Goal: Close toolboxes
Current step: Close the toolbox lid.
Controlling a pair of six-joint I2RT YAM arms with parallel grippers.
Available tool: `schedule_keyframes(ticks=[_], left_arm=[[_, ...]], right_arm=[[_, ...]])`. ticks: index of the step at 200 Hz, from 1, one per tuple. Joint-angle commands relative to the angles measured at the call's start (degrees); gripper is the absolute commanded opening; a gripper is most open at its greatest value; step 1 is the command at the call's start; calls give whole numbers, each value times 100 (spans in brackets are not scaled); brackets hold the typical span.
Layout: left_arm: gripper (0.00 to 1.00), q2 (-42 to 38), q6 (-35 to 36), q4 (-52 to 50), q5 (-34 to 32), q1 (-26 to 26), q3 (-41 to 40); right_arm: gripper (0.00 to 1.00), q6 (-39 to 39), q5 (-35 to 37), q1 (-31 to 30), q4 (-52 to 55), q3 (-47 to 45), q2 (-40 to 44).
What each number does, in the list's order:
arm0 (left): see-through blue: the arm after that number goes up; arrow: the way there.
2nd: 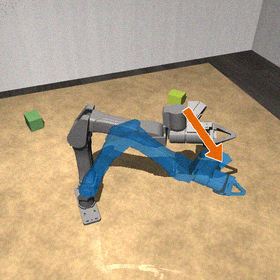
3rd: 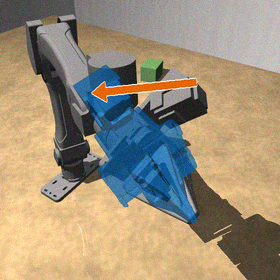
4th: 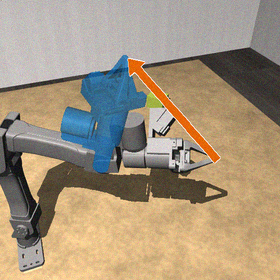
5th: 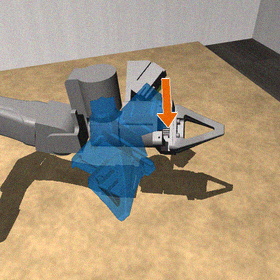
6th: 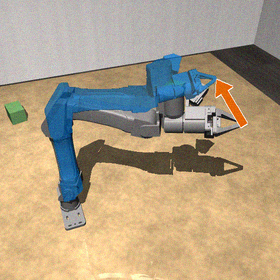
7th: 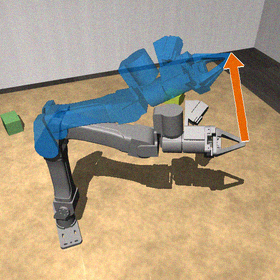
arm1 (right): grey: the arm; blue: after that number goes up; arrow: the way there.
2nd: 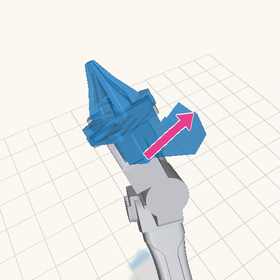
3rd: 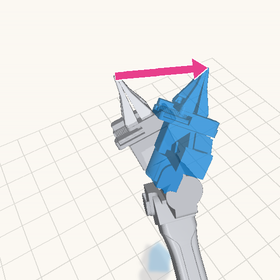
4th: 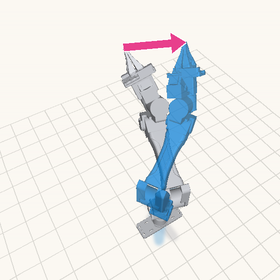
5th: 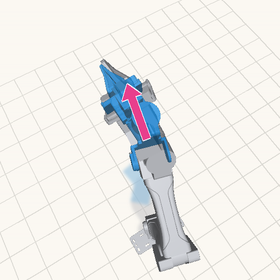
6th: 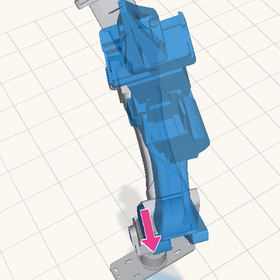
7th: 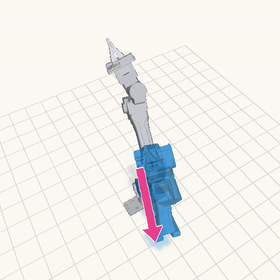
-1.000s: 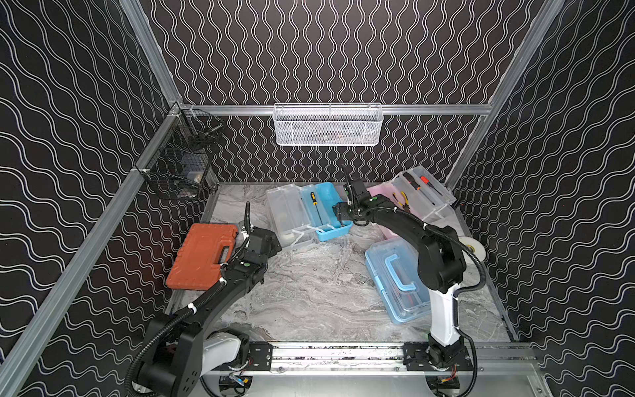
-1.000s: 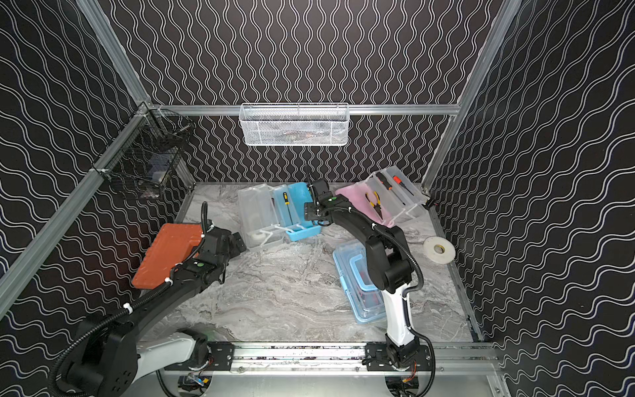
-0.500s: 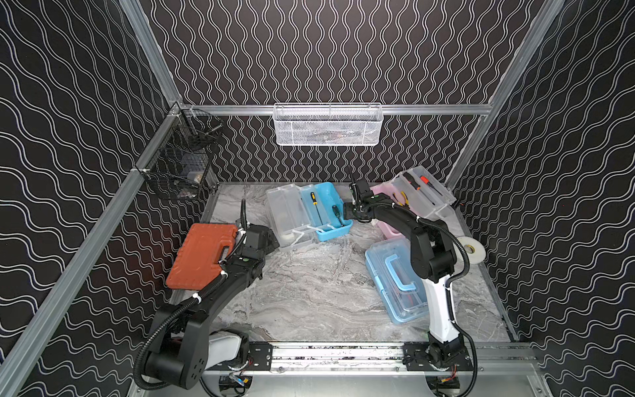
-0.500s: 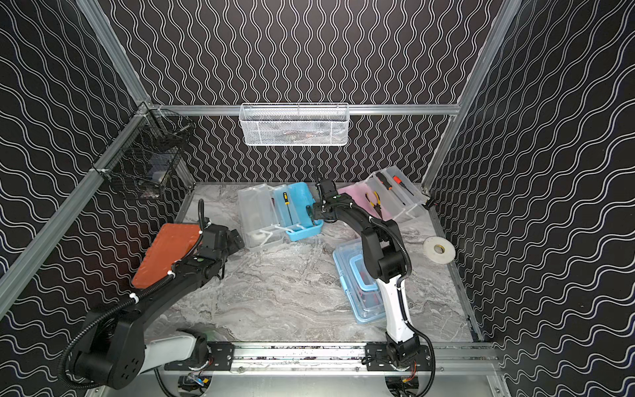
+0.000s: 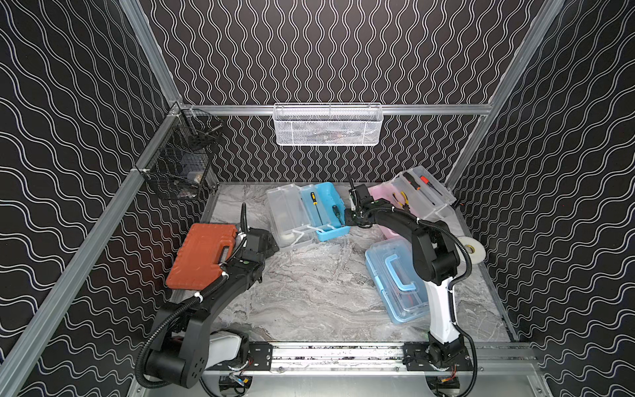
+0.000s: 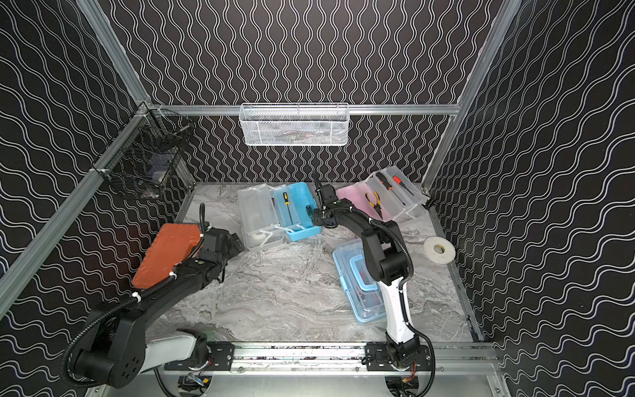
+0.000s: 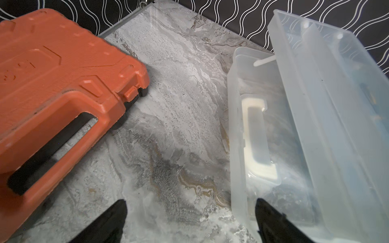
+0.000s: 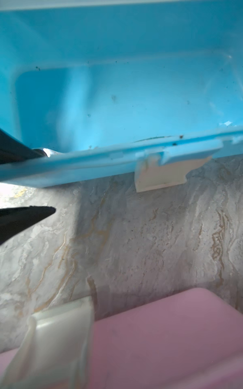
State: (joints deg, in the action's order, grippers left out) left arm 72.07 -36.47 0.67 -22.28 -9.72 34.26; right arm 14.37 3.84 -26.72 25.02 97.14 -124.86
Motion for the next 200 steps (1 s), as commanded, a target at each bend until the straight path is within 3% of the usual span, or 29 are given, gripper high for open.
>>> schedule_keyframes(ticks=[1, 48, 200], left_arm=[[99, 92, -93, 314, 108, 43, -16], [97, 612, -269, 1049, 699, 143, -7], [78, 1920, -778, 1924, 1654, 400, 597]], right_arm=[[28, -64, 171, 8, 91, -168, 92], [21, -145, 340, 3, 82, -336, 106], [20, -279, 376, 18, 12, -442, 199]])
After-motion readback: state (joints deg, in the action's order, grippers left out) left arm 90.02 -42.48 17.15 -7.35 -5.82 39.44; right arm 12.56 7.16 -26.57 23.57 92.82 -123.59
